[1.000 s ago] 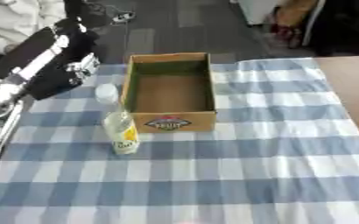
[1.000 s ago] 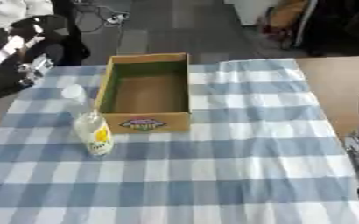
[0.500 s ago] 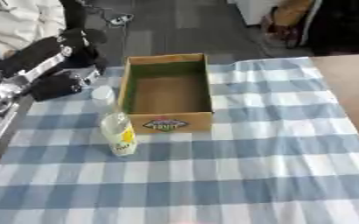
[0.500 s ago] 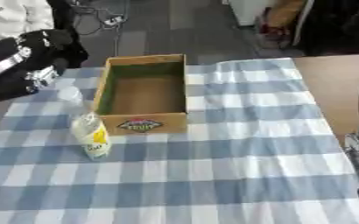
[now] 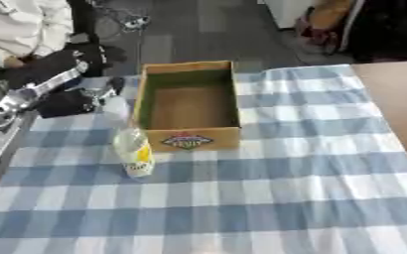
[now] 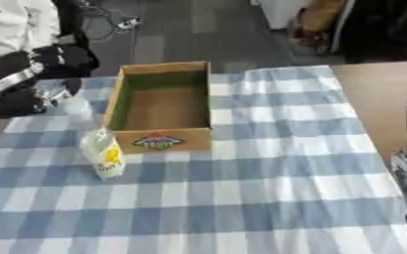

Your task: Pick up objects on the table and place them in the box.

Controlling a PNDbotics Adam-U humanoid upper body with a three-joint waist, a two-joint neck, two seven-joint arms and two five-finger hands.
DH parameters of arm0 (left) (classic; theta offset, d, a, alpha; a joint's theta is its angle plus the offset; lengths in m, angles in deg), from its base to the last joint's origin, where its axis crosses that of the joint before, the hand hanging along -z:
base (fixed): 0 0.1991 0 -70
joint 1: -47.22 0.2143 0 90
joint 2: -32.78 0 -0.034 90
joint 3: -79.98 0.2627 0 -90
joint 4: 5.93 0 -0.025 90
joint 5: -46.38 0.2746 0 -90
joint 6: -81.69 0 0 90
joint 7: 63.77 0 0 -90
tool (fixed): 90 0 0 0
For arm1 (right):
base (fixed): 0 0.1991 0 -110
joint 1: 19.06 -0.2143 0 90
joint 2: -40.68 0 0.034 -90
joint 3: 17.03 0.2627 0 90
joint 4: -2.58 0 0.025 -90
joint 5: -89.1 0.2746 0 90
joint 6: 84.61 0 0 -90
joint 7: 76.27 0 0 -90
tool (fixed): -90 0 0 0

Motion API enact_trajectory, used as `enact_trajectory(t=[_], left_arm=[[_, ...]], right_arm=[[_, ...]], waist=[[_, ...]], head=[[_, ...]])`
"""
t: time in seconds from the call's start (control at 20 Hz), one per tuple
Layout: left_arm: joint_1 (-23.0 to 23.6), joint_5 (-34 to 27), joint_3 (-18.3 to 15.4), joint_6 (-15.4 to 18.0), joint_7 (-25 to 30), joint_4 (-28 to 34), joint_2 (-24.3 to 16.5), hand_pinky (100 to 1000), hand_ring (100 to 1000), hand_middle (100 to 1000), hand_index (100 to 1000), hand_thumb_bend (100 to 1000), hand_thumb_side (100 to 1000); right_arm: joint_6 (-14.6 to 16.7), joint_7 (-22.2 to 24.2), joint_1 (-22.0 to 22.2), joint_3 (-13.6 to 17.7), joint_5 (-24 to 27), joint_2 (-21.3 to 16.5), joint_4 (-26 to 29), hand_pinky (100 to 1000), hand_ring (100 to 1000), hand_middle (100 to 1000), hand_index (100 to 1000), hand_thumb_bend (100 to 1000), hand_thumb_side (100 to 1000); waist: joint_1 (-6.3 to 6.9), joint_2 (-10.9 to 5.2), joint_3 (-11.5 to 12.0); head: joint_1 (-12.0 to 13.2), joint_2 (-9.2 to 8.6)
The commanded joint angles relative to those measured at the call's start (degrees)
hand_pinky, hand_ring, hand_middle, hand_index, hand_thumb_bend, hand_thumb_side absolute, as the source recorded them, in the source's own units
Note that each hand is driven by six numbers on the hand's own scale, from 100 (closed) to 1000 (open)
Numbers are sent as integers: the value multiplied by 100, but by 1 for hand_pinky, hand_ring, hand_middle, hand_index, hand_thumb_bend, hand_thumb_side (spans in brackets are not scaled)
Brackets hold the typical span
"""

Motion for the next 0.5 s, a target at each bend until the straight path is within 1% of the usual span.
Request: enact_trajectory(t=[0.05, 0.25, 0.5], left_arm=[[-60, -91, -39, 48, -25, -6, -151, 946, 838, 948, 954, 1000, 1000], [-28, -139, -9, 61, 3, -71, -119, 942, 836, 948, 956, 1000, 1000], [20, -181, 72, 60, 169, -197, -89, 942, 842, 953, 966, 1000, 1000]], right_arm=[[2, 23, -58, 13, 25, -111, 95, 476, 524, 555, 753, 100, 955], [2, 30, -64, 10, 29, -111, 95, 476, 524, 555, 754, 100, 957], [-20, 71, -69, 3, 35, -111, 95, 476, 523, 554, 754, 100, 957]], waist=[[-16, -85, -5], [-20, -82, -9], [-29, -76, -11]], head=[[14, -16], [-11, -50], [-52, -171]])
